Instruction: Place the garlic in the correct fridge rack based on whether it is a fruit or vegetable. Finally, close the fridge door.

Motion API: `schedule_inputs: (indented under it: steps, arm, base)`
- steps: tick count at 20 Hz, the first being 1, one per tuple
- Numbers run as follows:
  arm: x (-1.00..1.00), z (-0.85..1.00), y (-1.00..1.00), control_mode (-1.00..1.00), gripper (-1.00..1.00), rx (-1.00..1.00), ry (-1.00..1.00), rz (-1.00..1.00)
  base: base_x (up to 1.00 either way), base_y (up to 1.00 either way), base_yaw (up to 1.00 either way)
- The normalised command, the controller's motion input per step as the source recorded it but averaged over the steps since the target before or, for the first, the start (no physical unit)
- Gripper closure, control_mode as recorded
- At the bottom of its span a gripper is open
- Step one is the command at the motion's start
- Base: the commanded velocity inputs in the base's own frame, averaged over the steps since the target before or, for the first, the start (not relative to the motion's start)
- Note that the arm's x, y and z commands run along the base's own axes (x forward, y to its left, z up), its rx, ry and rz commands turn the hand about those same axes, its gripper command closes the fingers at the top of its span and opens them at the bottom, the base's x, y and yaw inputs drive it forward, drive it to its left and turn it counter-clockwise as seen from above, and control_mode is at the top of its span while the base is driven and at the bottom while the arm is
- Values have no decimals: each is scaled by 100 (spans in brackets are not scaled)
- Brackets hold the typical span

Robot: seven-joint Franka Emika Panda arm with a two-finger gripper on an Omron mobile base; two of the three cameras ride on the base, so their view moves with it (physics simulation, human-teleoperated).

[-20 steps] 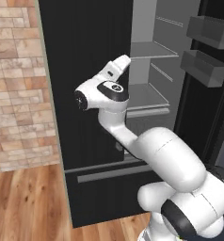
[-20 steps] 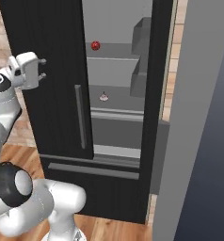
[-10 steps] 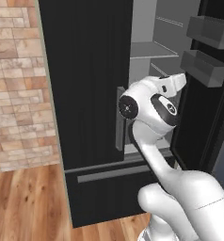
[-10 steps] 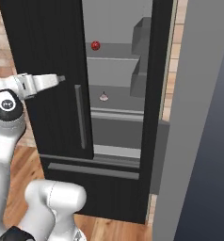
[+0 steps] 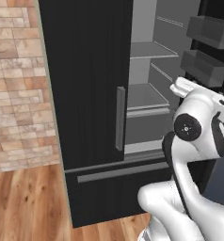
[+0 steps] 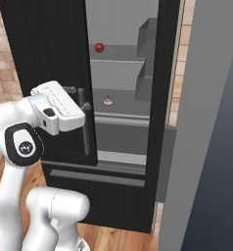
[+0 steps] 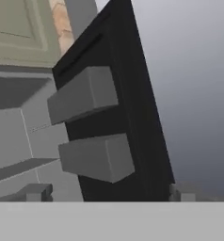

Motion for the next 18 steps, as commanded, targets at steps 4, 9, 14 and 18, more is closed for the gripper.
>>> schedule_inputs:
  steps: [4,9,14,18]
  arm:
    - [-81,2,-94,-100,-100,50,-42,3]
    - [-63,4,-92,-100,-100,49,-42,7]
    - [-2,0,-83,-100,-100,47,-43,24]
    - [12,0,-76,-100,-100,46,-39,31]
  base:
    - [0,0,0]
    - [0,0,0]
    - [0,0,0]
    - [0,0,0]
